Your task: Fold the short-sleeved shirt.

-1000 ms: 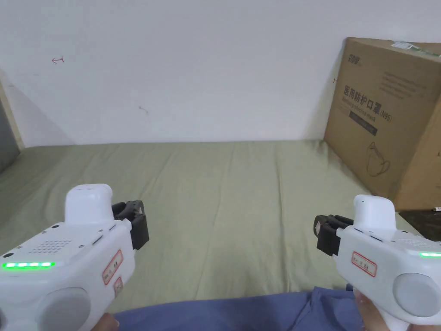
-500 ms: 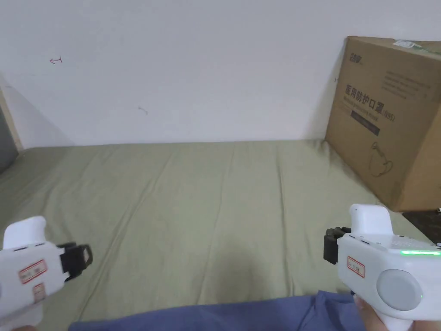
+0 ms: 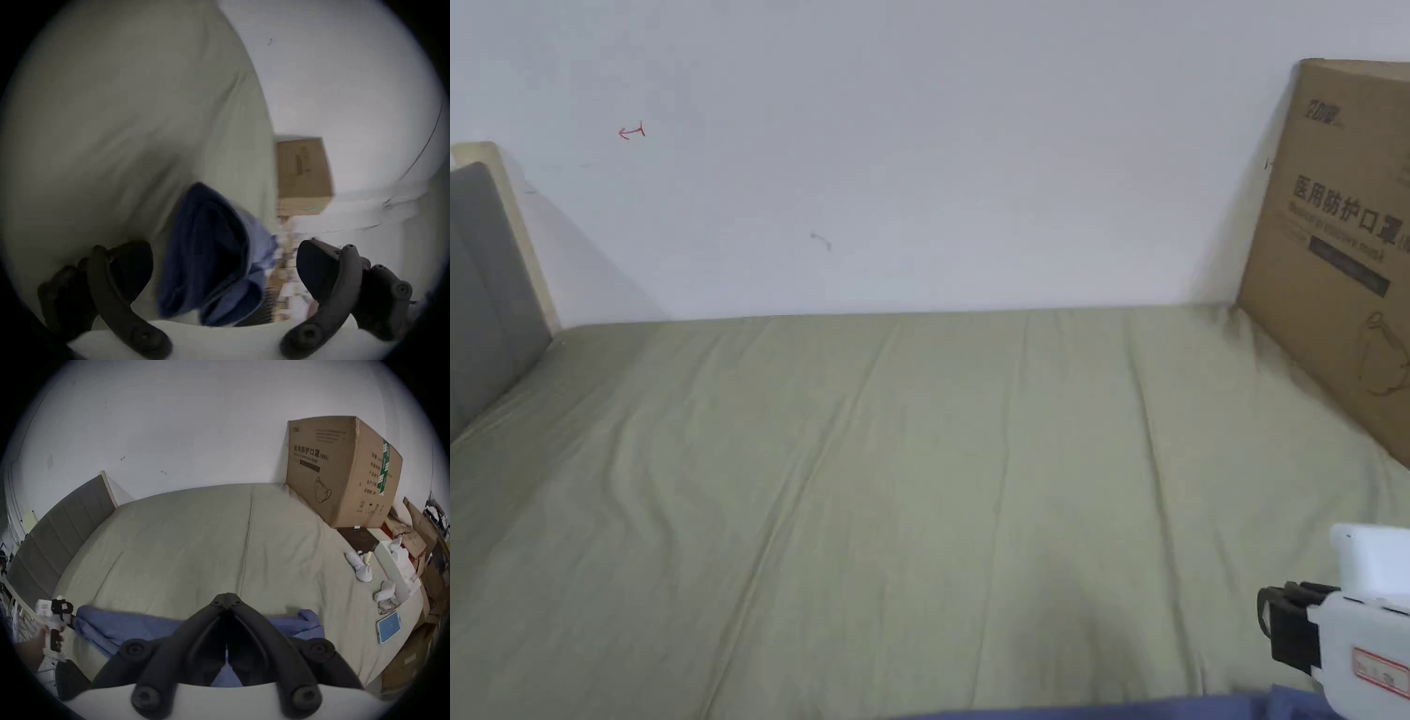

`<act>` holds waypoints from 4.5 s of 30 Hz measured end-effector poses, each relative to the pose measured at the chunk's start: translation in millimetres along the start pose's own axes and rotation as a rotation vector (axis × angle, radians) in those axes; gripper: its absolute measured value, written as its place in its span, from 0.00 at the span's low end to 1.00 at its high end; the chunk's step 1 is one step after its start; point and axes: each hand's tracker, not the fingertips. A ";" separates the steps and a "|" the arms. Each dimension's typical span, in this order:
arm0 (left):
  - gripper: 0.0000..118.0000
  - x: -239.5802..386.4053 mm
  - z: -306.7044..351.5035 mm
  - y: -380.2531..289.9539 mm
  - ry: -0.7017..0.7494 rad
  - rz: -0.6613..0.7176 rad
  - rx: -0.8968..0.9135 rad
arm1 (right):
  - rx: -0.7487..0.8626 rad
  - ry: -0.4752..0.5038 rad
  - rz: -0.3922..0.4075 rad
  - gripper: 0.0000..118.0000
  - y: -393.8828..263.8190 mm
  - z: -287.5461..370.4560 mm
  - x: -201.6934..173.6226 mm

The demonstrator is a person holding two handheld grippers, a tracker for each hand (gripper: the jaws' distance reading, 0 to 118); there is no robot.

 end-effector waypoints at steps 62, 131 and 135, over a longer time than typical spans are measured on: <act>0.01 133.8 -257.2 -175.8 0.584 -0.523 -0.420 | -0.022 0.061 -0.098 0.00 -16.8 29.2 52.1; 1.00 193.5 -253.8 -181.6 0.490 -0.555 -0.321 | -0.115 0.137 -0.206 0.00 -44.8 35.7 72.5; 0.94 200.4 -250.3 -174.5 0.233 -0.451 -0.299 | -0.109 0.121 -0.227 0.00 -43.9 37.2 87.1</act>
